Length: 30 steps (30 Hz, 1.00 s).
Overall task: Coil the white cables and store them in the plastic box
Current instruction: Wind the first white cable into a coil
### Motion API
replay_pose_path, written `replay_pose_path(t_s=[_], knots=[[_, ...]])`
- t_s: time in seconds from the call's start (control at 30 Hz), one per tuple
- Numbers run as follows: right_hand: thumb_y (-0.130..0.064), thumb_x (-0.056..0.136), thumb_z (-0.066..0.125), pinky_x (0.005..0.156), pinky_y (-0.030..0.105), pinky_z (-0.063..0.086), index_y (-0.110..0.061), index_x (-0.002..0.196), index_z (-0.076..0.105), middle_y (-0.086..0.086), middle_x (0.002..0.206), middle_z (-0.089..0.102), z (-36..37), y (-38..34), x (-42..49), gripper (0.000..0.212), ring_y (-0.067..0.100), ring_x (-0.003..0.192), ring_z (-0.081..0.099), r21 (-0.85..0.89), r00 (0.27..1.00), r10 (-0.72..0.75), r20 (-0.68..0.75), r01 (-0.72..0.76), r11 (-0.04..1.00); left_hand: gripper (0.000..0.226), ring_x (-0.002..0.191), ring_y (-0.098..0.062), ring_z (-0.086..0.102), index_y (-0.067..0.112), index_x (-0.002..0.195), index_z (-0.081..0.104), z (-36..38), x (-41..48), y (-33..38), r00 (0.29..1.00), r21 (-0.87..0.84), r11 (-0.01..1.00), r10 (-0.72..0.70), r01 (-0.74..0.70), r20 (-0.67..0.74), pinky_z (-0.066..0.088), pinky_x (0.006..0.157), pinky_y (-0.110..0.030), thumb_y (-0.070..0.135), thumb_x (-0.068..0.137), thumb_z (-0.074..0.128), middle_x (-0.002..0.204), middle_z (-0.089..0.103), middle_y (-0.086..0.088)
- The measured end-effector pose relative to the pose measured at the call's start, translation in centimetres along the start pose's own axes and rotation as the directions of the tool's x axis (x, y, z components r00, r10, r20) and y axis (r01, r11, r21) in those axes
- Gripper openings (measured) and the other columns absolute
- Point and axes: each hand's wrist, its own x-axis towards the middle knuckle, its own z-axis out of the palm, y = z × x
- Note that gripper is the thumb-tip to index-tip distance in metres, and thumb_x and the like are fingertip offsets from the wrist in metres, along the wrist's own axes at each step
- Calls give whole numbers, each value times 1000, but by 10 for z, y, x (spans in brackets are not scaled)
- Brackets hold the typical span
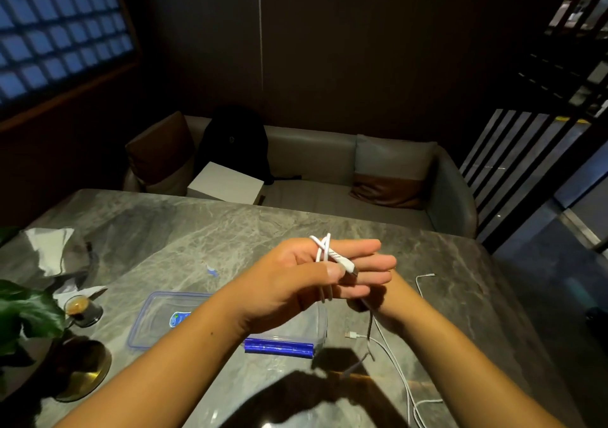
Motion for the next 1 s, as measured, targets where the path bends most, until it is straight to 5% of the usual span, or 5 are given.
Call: replay_pose_path(t_s=[0.17,0.4,0.67,0.83,1.0], knots=[[-14,99,51,46,23,24,-24,73,71,-8,52,41,22,13,-10,35,7,46,30,-91,985,-30,172,46,995,46,130,-33,54,1,141,44,-13,-2,-5,999,-73,997,14,-17,-44,48,104,-35,-8,97,34,141,55,-17],[-26,100,52,50,16,33,-15,91,75,-10,50,44,23,10,-30,27,2,46,38,-298,956,-83,282,170,939,48,135,-30,50,3,147,37,-29,-1,-17,995,-27,999,-26,23,-100,43,110,-37,1,99,39,146,52,-13],[-33,94,62,60,43,42,-22,78,69,3,65,56,-6,-27,-49,21,21,60,50,-459,890,-221,398,402,793,47,133,-27,53,4,147,35,-29,-2,-24,984,-1,987,-161,161,-83,46,106,-35,2,100,41,143,55,-11],[-36,89,63,69,52,53,-24,81,71,2,77,71,-27,-48,-48,17,23,71,66,-493,879,-298,373,460,739,32,113,-35,50,-12,128,52,-20,0,-31,979,55,977,-205,205,-11,44,107,-41,0,100,40,119,59,-17],[-23,84,73,63,28,52,-18,76,71,-3,71,69,-54,-72,-43,9,9,66,65,-448,847,-416,331,529,721,40,131,-29,53,5,136,52,-8,-5,-37,958,-5,961,-274,275,79,39,113,-38,2,96,46,136,60,-13]])
